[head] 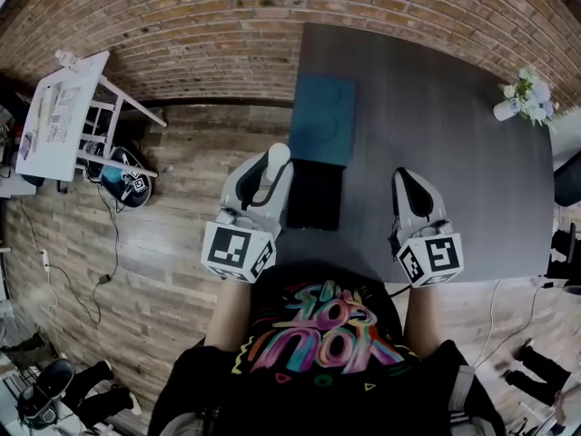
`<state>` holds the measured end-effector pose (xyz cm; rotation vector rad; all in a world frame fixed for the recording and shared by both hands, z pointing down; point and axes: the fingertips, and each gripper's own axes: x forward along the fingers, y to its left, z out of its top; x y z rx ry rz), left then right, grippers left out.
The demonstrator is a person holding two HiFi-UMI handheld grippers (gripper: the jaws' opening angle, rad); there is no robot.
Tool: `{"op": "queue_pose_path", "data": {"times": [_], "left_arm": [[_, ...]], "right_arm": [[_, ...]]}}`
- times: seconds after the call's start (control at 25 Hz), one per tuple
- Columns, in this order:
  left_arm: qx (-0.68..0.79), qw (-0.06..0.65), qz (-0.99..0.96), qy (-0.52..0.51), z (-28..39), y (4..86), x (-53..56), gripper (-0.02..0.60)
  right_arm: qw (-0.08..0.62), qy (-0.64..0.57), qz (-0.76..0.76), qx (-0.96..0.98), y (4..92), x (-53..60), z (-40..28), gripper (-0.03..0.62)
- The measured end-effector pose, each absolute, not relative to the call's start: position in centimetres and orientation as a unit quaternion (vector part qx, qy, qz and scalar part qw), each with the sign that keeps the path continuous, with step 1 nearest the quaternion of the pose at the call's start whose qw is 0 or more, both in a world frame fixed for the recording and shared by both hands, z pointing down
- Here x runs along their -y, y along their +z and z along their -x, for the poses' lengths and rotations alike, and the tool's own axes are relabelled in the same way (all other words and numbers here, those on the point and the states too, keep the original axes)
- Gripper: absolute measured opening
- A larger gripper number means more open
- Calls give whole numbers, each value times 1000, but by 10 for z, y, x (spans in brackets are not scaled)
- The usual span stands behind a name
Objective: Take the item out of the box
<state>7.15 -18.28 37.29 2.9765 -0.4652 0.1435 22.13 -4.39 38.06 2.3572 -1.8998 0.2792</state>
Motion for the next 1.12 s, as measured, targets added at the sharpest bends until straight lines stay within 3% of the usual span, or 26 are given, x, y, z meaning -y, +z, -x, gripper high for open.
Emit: {"op": "queue_pose_path", "data": {"times": [1.12], "left_arm": [[148,63,-985,62,-75,378,184,135]], "right_arm": [[52,98,-767,632,384,49,-217,0]]}}
